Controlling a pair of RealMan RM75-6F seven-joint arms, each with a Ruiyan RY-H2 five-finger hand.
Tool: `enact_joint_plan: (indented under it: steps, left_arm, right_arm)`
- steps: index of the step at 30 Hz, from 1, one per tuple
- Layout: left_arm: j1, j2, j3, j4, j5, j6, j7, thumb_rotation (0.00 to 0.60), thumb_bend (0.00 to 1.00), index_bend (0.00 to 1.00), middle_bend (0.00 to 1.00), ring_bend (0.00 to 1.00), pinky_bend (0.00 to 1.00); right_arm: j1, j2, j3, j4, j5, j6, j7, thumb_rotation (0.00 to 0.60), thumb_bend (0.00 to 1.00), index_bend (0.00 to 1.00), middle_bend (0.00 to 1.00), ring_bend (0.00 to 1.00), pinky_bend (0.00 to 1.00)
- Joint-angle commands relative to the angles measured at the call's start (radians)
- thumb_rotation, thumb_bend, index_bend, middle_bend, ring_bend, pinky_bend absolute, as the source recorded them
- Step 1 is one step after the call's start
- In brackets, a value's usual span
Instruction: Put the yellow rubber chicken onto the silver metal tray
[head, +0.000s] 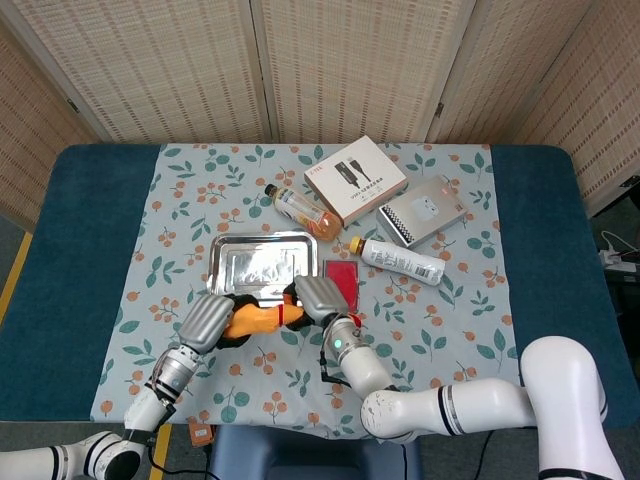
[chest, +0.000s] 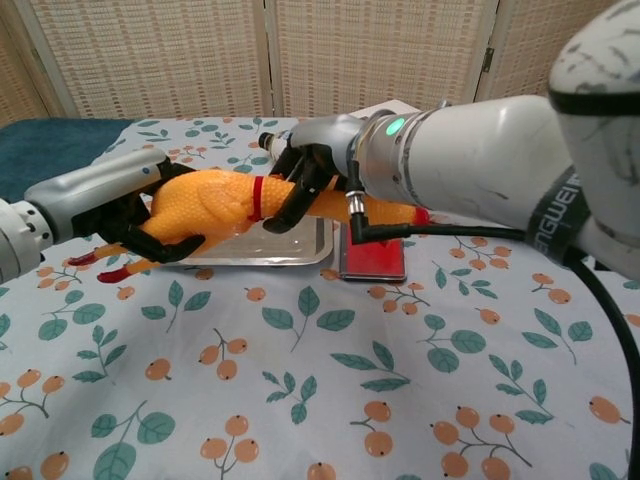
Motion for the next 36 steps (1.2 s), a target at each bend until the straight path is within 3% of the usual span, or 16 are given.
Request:
enact_joint_plan:
  steps: [1, 4, 5, 7, 9, 11, 17, 25, 36]
  left_arm:
    - [0.001, 0.0, -0.005, -0.004, -0.001, 0.003, -0.005, 0.6, 0.71, 0.86, 0.95, 0.81, 0.99]
    - [-0.005, 0.019, 0.004, -0.022, -0.03, -0.036, 0.008, 0.6, 0.68, 0.83, 0.91, 0.75, 0.91]
    - [-0.012, 0.031, 0.007, -0.032, -0.044, -0.059, 0.016, 0.6, 0.66, 0.79, 0.84, 0.7, 0.82]
    - [-0.032, 0.063, 0.02, -0.04, -0.064, -0.114, 0.046, 0.6, 0.58, 0.55, 0.54, 0.47, 0.58]
    - [-0.044, 0.09, 0.021, -0.051, -0.068, -0.151, 0.027, 0.6, 0.46, 0.11, 0.11, 0.09, 0.28]
    - [-0.034, 0.09, 0.007, -0.049, -0.039, -0.12, -0.017, 0.6, 0.42, 0.0, 0.0, 0.0, 0.14]
    - [-0.031, 0.14, 0.001, -0.06, 0.019, -0.124, -0.121, 0.6, 0.33, 0.0, 0.0, 0.0, 0.01]
    - [-0.012, 0.211, -0.02, -0.044, 0.054, -0.086, -0.215, 0.6, 0.31, 0.0, 0.0, 0.0, 0.0]
    - [0.073, 0.345, -0.023, 0.063, 0.067, 0.007, -0.341, 0.6, 0.3, 0.0, 0.0, 0.0, 0.0]
  right_arm:
    - [-0.001, 0.002, 0.0, -0.002, -0.001, 0.001, -0.001, 0.6, 0.31, 0.91, 0.65, 0.79, 1.0]
    - [-0.003, 0.004, 0.0, -0.003, 0.0, 0.0, 0.001, 0.6, 0.31, 0.91, 0.65, 0.79, 1.0]
    - [-0.003, 0.005, 0.0, -0.004, 0.0, -0.001, 0.001, 0.6, 0.31, 0.91, 0.65, 0.79, 1.0]
    - [-0.005, 0.008, -0.001, -0.007, -0.002, -0.001, 0.002, 0.6, 0.31, 0.91, 0.65, 0.79, 1.0]
    - [-0.007, 0.013, -0.003, -0.013, -0.004, -0.001, 0.001, 0.6, 0.31, 0.91, 0.65, 0.79, 1.0]
    - [-0.01, 0.019, -0.004, -0.018, -0.006, 0.0, 0.002, 0.6, 0.31, 0.91, 0.65, 0.79, 1.0]
    - [-0.019, 0.042, -0.01, -0.025, -0.006, -0.003, 0.001, 0.6, 0.31, 0.91, 0.65, 0.79, 1.0]
    - [-0.045, 0.091, -0.032, -0.045, -0.031, -0.001, 0.002, 0.6, 0.31, 0.91, 0.65, 0.79, 1.0]
    - [-0.114, 0.147, -0.033, -0.004, -0.089, -0.038, 0.098, 0.6, 0.31, 0.91, 0.65, 0.79, 1.0]
